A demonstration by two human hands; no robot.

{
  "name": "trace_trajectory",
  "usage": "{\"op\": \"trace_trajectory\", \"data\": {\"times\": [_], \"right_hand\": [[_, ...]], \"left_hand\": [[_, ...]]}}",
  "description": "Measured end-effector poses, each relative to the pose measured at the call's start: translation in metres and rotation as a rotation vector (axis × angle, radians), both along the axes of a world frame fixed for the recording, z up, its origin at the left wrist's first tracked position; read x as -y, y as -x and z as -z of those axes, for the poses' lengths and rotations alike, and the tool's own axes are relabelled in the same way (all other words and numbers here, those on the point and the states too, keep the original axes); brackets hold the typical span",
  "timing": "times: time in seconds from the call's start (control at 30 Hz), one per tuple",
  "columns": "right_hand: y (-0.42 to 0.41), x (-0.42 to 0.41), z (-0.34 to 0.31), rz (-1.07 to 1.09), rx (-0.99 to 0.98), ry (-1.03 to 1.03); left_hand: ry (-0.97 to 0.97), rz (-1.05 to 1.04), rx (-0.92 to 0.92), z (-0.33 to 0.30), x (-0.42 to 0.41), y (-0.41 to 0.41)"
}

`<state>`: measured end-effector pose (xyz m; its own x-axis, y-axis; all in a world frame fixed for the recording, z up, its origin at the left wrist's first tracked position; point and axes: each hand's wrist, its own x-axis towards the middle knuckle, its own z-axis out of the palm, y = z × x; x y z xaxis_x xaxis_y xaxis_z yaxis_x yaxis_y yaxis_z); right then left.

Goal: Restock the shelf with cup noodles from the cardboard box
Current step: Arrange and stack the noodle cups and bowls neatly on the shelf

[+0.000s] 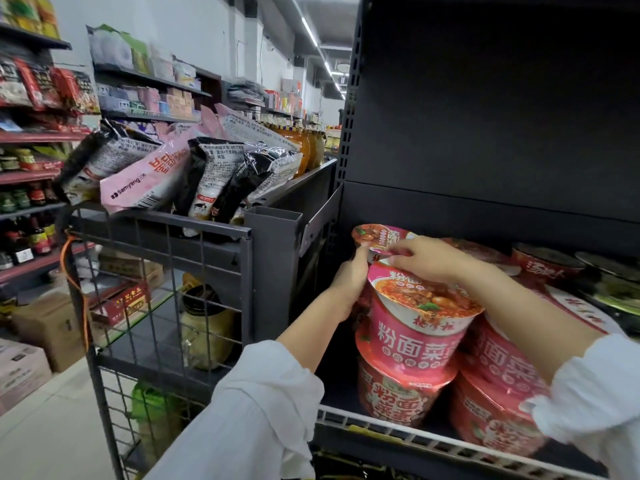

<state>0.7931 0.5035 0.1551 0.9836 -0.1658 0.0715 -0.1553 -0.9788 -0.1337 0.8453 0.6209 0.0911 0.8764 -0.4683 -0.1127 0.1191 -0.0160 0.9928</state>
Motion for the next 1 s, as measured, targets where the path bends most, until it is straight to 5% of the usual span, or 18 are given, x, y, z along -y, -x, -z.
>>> {"op": "trace_trajectory", "data": {"times": [0.33,0.8,0.9,1.0], "right_hand": [[0.062,-0.014,0.027,0.132,0.161,-0.099],[0.073,-0.028,0.025,0.191,0.269,-0.269],[0.081,-0.023,0.023,0.137,0.292,-0.355],[0.092,-0.016,0.024,0.068,0.327,-0.413]], "left_hand": [[-0.107,0.155,-0.104,0.010,-0.034,0.059],[-0.043,-0.095,-0.179,-0.011,-0.028,0.076],[-0.058,-0.246,0.027,-0.016,-0.018,0.081],[-0.361,-0.404,0.413,-0.021,-0.007,0.090]]}}
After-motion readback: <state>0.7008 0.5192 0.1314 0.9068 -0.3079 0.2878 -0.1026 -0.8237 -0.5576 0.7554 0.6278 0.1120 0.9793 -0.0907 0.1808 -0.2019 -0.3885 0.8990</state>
